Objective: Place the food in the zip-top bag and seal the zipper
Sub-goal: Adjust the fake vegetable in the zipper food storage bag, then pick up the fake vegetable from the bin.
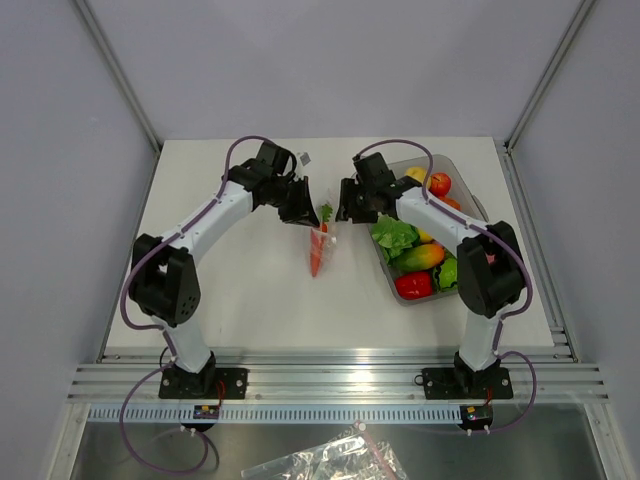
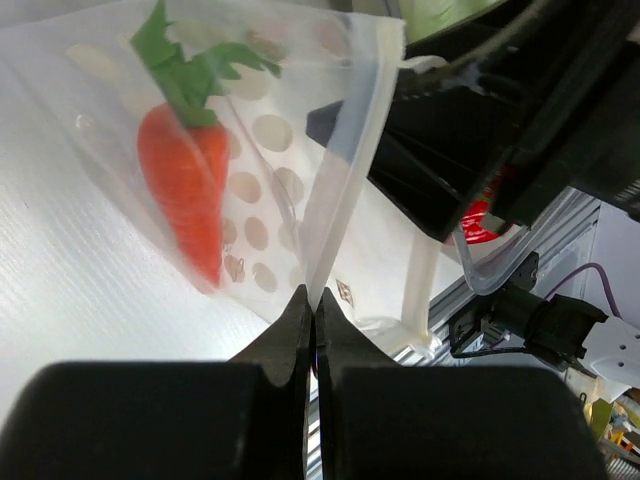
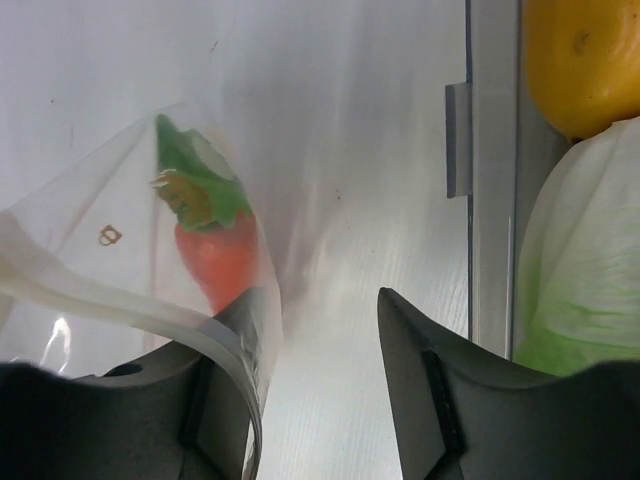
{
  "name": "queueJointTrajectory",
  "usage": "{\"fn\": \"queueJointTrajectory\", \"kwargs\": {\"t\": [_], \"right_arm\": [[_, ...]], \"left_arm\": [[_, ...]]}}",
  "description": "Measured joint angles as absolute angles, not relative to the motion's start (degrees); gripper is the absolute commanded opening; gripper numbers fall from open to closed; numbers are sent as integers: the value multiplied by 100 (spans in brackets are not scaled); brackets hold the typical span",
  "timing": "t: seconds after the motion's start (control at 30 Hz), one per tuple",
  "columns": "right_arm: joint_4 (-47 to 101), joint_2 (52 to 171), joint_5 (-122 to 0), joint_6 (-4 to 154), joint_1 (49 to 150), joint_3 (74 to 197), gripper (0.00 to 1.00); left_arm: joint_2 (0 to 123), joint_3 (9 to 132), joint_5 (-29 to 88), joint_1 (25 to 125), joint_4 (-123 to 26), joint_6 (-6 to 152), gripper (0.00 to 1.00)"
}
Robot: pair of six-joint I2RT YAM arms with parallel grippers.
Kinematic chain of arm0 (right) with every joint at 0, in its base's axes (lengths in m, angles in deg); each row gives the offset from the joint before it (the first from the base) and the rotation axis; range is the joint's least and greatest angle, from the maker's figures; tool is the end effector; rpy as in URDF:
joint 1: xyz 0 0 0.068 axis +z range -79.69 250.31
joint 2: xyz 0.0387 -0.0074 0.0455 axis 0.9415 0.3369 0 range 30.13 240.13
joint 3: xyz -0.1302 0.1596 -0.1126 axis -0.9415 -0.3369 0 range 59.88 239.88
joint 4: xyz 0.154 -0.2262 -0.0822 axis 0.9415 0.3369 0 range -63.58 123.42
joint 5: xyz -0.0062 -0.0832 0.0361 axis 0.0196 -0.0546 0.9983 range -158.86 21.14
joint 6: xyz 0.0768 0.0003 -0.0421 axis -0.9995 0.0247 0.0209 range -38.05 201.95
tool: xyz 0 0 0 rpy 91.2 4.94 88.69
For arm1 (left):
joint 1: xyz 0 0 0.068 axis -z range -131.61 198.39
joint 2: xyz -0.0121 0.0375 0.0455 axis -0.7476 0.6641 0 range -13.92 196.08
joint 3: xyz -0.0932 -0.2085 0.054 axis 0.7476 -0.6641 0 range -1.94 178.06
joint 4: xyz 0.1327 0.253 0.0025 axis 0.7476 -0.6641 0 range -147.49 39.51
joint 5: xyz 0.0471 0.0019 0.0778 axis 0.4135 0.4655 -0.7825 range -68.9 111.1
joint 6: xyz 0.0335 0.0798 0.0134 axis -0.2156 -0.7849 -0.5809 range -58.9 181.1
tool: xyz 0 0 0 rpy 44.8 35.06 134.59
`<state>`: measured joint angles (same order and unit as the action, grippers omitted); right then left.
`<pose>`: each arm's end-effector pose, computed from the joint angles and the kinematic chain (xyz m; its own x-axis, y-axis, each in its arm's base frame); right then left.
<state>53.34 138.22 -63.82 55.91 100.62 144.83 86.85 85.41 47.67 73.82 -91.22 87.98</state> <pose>0.3932 0.2378 0.1596 -0.8368 0.0175 -0.5473 -0.2049 0.9169 0.3425 0.3673 -0.2131 0.2132 -0.9335 -0.0038 -0.3585 0.2227 0.7775 -0.5882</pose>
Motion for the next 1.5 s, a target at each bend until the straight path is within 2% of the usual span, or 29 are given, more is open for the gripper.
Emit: {"fn": "queueJointTrajectory", "kwargs": {"t": [0.2, 0.33, 0.6, 0.7, 0.9, 1.03, 1.2, 1.27, 1.33, 1.5], "right_arm": [[5424, 13407, -6312, 5624, 10057, 14441, 59], [5437, 13003, -6264, 5622, 10055, 14365, 67], [5657, 12472, -6212, 5676, 10051, 14358, 69], [5712, 12190, -6387, 5714, 10049, 14271, 76], [5950, 11593, -6719, 5829, 9948, 14185, 76], [5887, 11210, -6970, 5834, 9644, 13803, 73], [5909, 10819, -7128, 5775, 8217, 12981, 71], [5894, 10898, -7171, 5766, 7570, 12754, 68], [5894, 11108, -7178, 5759, 7172, 12636, 60], [5848, 11967, -7082, 5784, 6831, 12629, 54]], "left_arm": [[8925, 8548, 4774, 7399, -9120, 8793, 0], [9102, 8607, 4778, 7428, -9133, 8793, 0], [9295, 8851, 4780, 7463, -9129, 8793, 0], [9317, 8893, 4780, 7469, -9133, 8793, 0], [9391, 8991, 4778, 7469, -9137, 8798, 0], [9400, 9018, 4776, 7469, -9144, 8813, 0], [9400, 9096, 4785, 7469, -9124, 8815, 0], [9400, 9105, 4785, 7473, -9107, 8815, 0], [9400, 9105, 4785, 7480, -9111, 8815, 0], [9400, 9105, 4785, 7500, -9111, 8817, 0]]}}
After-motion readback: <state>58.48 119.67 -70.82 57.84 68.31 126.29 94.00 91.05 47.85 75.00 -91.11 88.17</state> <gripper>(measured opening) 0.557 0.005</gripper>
